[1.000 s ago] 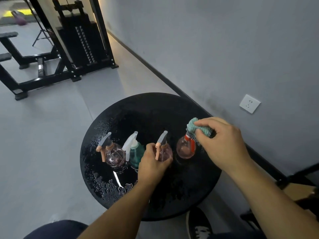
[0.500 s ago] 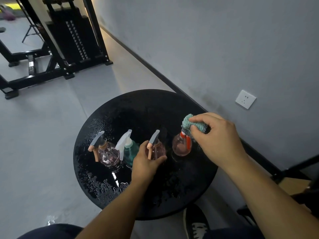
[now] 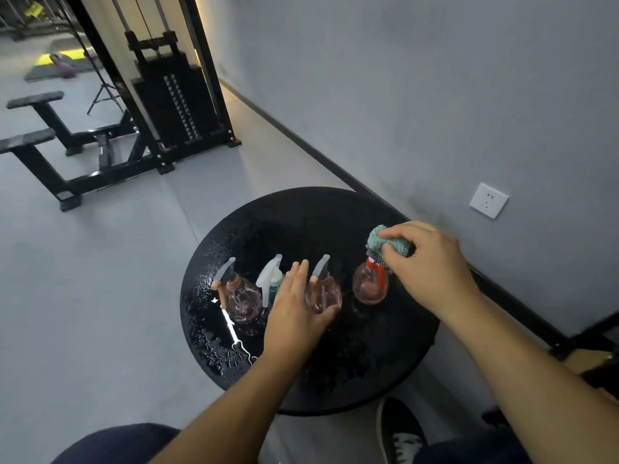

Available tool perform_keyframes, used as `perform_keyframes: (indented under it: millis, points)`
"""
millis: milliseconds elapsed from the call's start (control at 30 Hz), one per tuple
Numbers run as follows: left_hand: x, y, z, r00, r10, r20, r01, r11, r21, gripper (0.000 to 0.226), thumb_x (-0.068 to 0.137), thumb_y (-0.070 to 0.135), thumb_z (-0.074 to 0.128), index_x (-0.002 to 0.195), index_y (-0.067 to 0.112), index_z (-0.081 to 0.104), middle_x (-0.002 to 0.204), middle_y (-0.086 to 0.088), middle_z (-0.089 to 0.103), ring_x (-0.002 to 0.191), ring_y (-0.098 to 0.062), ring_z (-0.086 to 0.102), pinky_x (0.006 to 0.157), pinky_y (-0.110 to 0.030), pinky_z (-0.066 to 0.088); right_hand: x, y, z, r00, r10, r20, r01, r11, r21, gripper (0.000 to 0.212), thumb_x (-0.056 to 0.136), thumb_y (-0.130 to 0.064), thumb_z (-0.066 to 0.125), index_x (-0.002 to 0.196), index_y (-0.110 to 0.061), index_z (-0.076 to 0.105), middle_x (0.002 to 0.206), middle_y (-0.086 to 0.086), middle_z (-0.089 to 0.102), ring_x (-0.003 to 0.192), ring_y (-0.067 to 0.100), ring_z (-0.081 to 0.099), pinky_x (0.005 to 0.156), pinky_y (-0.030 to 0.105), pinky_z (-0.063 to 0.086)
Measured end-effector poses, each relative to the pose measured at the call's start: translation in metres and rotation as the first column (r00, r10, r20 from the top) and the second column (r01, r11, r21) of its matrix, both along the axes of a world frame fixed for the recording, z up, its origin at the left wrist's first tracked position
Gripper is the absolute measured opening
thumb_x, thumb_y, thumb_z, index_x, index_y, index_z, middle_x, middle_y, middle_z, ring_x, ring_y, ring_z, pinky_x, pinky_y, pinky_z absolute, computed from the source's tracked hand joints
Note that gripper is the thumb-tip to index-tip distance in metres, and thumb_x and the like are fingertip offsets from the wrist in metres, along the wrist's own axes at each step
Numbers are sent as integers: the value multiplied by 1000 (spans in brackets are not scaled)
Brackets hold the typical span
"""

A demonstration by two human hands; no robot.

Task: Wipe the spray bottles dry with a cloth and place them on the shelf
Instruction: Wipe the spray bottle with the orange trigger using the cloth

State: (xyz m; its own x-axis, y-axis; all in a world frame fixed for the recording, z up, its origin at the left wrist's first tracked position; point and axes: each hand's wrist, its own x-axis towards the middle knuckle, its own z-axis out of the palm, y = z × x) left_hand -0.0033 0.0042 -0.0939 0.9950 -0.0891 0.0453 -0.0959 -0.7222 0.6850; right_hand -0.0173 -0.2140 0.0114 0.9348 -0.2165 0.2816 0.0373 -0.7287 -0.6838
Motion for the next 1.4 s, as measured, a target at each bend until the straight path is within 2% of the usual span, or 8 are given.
perform_keyframes:
  millis: [267,500,600,700,833,1033,1333,1400]
  points:
    - [-15,1,41,995,-42,93,34,995,95,106,88,53,81,170,34,16,179,13,11,164,-9,9,132,-42,26,-7,-15,6,998,-54,15,55,998,-13,21,91,-13,71,109,-21,79,105,-14,64,90,2,57,71,-5,34]
    - [-2,-34,61,973,-182,142,153,968,197,101,92,50,77,170,30,16,179,8,7,166,-13,0,135,-36,11,-7,-33,7,993,-114,22,113,993,23,21,90,-14,71,107,-23,79,104,-11,67,80,-2,57,68,-8,34]
    - [12,-49,65,952,-284,113,245,931,271,89,96,36,67,170,28,19,180,2,8,166,-18,-1,135,-44,10,-5,-39,5,992,-126,16,126,992,24,21,90,-15,71,107,-24,79,106,-12,67,87,2,57,69,-9,32]
    - [28,-64,65,929,-367,38,328,869,370,81,100,22,59,170,28,19,180,-2,9,166,-22,-2,135,-40,3,-2,-44,5,990,-137,16,137,990,25,21,90,-15,71,107,-24,79,104,-14,65,87,2,56,70,-9,32]
    - [53,-85,54,895,-446,-36,409,783,469,77,104,20,60,169,29,22,179,-4,16,166,-26,4,135,-42,9,4,-49,2,992,-128,19,128,992,1,21,92,-15,71,110,-23,78,107,-12,66,89,1,58,68,-8,36]
    - [79,-101,34,854,-503,-129,502,735,457,84,98,17,70,168,32,25,177,-6,21,165,-30,11,132,-46,18,15,-56,-4,993,-116,7,116,993,-5,23,94,-15,70,115,-21,77,114,-9,67,92,0,58,68,-9,37]
    - [93,-107,25,891,-453,-25,431,828,359,53,103,13,67,152,29,53,169,-3,39,163,-27,19,130,-46,20,27,-64,-8,988,-154,-7,154,988,-4,21,92,-15,70,110,-22,79,112,-8,70,90,2,59,67,-9,34]
    - [95,-108,24,898,-439,-28,418,832,364,49,102,16,68,148,29,58,162,0,47,158,-27,31,130,-48,27,27,-65,-9,988,-155,-11,155,988,-3,21,92,-14,70,109,-21,79,112,-8,70,89,1,59,67,-9,34]
